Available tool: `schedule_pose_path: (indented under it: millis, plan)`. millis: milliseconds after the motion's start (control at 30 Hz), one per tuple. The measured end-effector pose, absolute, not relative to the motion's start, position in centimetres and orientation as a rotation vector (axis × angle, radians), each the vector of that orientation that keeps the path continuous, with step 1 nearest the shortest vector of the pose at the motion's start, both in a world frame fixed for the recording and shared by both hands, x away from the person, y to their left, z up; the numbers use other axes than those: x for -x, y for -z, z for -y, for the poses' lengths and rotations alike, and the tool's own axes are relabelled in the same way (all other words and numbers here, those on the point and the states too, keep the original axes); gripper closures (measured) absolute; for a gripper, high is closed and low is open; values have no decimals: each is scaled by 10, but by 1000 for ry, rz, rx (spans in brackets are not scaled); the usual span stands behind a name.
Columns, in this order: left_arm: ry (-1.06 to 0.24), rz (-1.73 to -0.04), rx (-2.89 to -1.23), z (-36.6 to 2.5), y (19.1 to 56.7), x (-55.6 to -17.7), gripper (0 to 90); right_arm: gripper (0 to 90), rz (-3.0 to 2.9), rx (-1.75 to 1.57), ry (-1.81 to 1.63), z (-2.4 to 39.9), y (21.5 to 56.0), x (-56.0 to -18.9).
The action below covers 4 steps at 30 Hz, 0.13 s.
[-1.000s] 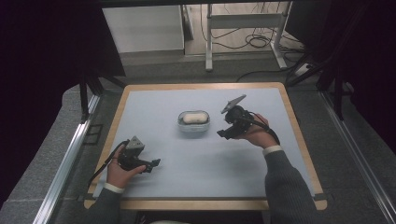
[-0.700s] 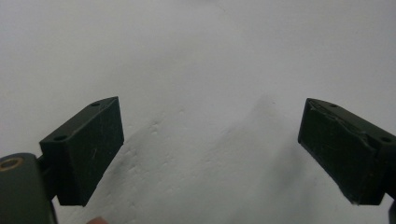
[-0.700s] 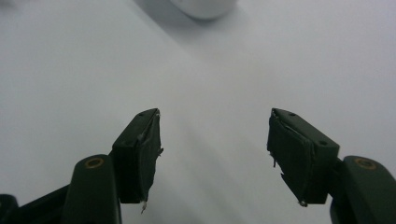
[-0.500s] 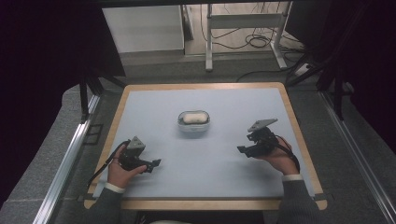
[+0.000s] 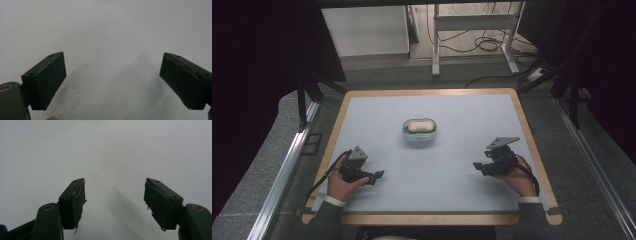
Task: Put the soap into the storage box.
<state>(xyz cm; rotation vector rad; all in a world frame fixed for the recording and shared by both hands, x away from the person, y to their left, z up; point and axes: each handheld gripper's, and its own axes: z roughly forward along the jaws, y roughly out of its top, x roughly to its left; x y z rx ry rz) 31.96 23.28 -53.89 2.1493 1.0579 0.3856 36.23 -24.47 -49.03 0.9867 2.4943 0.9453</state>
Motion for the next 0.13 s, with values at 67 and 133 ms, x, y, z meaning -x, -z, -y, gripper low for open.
schedule_pose_path:
  millis: [67, 133]
  plan:
    - [-384, -1056, -2150, -233, 539, -320, 73, 324, -2489, -990, -944, 245, 490, -362]
    - [-383, -1058, -2157, -232, 540, -320, 73, 312, -2463, -1005, -955, 247, 490, -362]
